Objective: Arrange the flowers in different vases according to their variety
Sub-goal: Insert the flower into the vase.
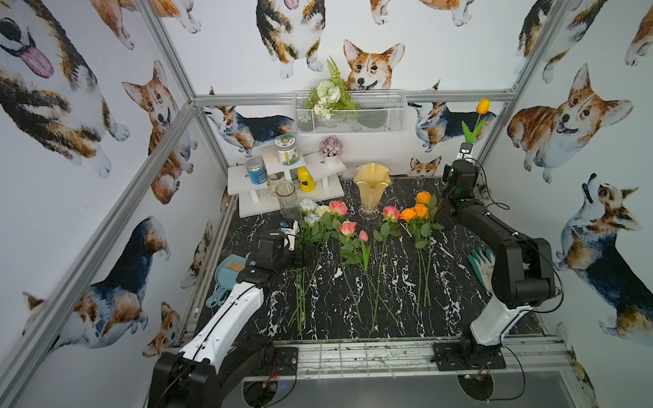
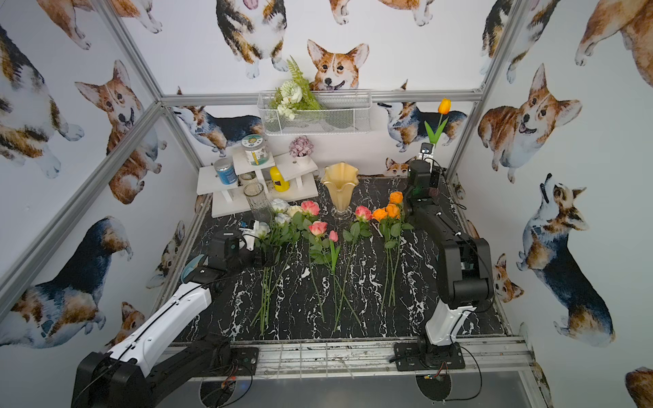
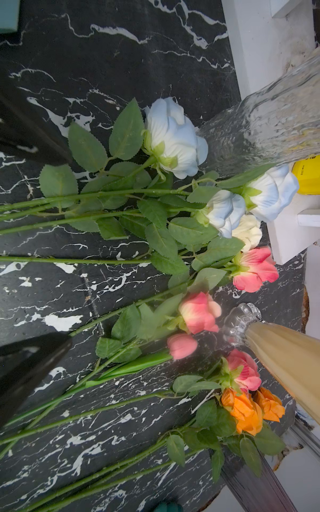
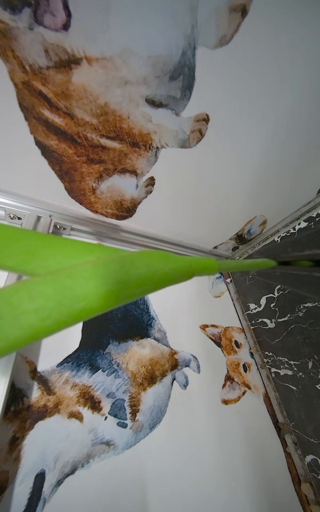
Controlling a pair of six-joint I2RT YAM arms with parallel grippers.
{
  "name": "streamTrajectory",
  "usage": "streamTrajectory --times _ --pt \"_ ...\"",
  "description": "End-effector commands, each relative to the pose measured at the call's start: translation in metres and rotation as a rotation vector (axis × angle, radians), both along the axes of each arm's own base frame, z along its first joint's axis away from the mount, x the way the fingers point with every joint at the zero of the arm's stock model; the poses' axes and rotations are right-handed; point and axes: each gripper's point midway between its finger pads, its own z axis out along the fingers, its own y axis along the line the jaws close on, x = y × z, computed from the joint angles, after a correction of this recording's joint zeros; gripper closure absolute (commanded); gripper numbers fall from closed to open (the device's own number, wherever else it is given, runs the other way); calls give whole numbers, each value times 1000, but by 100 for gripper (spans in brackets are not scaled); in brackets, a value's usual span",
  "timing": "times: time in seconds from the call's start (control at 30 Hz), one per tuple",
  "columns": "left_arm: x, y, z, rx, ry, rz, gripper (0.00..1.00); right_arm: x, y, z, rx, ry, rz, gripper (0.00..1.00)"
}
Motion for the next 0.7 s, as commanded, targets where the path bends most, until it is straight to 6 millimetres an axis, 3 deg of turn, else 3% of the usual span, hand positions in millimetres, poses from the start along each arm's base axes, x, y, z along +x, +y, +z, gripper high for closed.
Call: streamTrajectory --times 0.0,0.07,0.13,0.17,0.43,0.67 --pt "3 1 3 -5 -12 11 0 1 1 7 23 -38 8 67" --pt "3 1 3 -3 -13 12 0 -3 4 6 41 -34 23 25" --pt "3 4 3 9 -16 20 0 -9 5 4 43 -27 14 4" --pt "4 4 2 14 -14 23 0 -13 5 5 48 -28 9 0" --pt "3 8 -2 26 8 45 0 -43 10 0 117 -11 31 0" --pt "-5 19 -18 49 108 110 1 -70 34 -1 227 45 122 0"
